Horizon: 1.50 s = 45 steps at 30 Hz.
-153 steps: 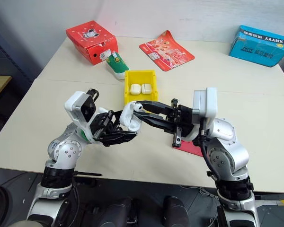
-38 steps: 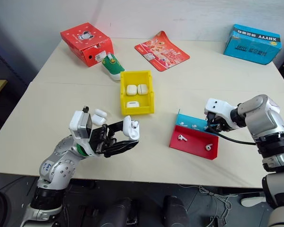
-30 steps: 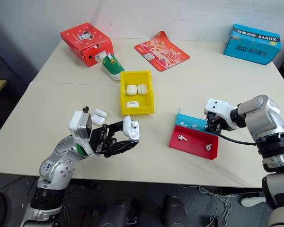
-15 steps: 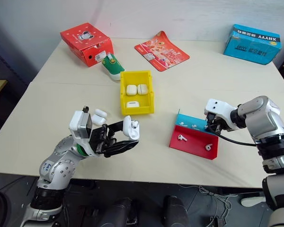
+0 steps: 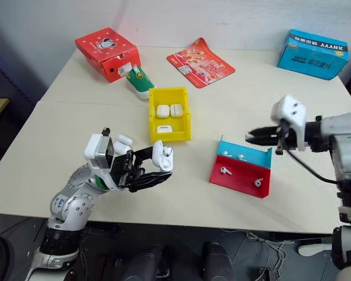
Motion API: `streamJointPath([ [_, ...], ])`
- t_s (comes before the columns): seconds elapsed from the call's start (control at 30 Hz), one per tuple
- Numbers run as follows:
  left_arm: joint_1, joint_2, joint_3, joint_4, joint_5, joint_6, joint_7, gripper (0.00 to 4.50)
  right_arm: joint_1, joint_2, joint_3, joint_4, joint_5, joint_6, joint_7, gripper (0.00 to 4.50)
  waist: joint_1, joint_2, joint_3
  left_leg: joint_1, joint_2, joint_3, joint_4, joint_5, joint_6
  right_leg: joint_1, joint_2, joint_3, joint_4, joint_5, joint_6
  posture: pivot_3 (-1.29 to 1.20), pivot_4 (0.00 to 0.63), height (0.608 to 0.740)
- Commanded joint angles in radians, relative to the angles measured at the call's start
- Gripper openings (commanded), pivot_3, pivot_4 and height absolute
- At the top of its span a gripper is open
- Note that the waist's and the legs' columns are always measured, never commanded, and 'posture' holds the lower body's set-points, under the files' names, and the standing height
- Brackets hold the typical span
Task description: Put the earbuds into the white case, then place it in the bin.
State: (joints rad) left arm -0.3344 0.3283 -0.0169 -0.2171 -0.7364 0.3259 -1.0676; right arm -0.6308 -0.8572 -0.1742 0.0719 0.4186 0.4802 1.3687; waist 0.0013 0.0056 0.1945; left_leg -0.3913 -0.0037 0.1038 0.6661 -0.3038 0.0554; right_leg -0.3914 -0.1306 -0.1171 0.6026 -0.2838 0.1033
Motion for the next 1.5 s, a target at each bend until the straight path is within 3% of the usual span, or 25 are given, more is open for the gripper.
streamJointPath([
  [0.03,-0.043,-0.029,0.001,0.016,-0.006,-0.03,-0.01,2.82,0.028,0.098,-0.139,-0.248,0.366,0.291,-0.156,0.43,-0.002,-0.001,0.0,0.0,0.0,-0.001,0.0,0.0,0.0,0.0,0.0,0.0,0.0,0.0,0.0,0.0,0.15,0.74],
  [0.1,-0.07,-0.046,-0.001,0.041,0.005,-0.037,-0.007,2.82,0.027,0.186,-0.188,-0.323,0.568,0.441,-0.333,0.43,-0.002,-0.001,0.001,0.0,0.0,-0.001,0.0,0.0,0.0,-0.001,-0.001,0.0,0.001,0.0,0.0,0.0,0.15,0.74],
  [0.23,-0.134,-0.068,-0.014,0.105,0.057,-0.078,-0.01,2.82,0.06,0.345,-0.195,-0.462,0.877,0.519,-0.65,0.43,-0.001,-0.001,0.0,-0.001,0.0,-0.003,-0.001,-0.002,-0.003,-0.001,-0.001,0.0,0.001,0.0,0.0,0.0,0.15,0.74],
  [0.4,-0.17,-0.097,-0.016,0.126,0.056,-0.081,-0.011,2.82,0.12,0.367,-0.146,-0.54,1.002,0.516,-0.767,0.43,0.001,-0.001,0.0,-0.002,-0.001,-0.003,-0.001,-0.002,0.002,-0.001,-0.001,0.0,0.002,0.0,0.0,0.0,0.15,0.74],
  [1.07,-0.16,-0.14,-0.004,0.085,0.031,-0.073,0.029,2.82,0.2,0.342,-0.006,-0.556,0.875,0.39,-0.718,0.43,0.0,-0.001,0.0,-0.004,-0.001,-0.002,0.0,-0.002,0.005,-0.001,0.0,-0.002,0.002,0.0,0.0,0.0,0.15,0.74],
  [1.5,-0.145,-0.152,0.005,0.067,0.025,-0.085,0.041,2.82,0.213,0.307,0.102,-0.537,0.703,0.339,-0.672,0.43,0.0,-0.001,0.0,-0.004,-0.001,-0.002,0.0,-0.002,0.005,-0.001,-0.001,-0.002,0.002,0.0,0.0,0.0,0.15,0.74],
])
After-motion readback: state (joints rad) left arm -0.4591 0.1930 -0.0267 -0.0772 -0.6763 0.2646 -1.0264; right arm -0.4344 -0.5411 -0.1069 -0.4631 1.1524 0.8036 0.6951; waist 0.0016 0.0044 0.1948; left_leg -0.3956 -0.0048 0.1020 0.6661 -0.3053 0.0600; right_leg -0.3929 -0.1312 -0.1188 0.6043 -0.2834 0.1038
